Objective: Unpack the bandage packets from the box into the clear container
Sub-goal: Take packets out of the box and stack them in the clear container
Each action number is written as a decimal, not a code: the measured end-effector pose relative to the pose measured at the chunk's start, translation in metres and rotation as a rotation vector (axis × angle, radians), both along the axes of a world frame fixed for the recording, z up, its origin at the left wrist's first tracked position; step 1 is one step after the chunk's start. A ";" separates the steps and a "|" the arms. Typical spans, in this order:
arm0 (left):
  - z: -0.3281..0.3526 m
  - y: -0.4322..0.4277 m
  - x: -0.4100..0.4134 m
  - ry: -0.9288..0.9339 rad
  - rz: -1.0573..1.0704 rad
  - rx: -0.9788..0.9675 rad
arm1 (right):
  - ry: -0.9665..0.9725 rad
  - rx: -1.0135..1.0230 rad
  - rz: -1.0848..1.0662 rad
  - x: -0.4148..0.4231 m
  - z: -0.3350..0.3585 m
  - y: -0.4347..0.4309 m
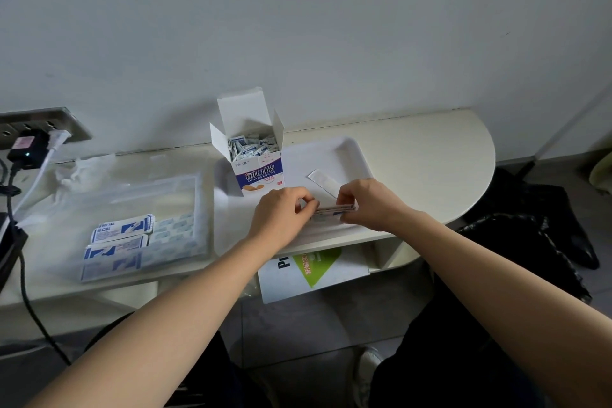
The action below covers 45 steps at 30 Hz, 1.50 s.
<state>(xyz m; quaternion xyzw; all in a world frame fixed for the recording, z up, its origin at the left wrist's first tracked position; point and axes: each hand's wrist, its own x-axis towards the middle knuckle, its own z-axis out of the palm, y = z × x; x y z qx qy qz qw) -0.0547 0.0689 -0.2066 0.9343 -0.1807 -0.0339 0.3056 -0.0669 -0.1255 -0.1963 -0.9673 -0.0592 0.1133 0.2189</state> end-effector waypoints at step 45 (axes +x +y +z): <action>0.097 0.222 -0.021 0.037 0.281 -0.053 | -0.208 0.658 0.010 0.019 0.067 0.213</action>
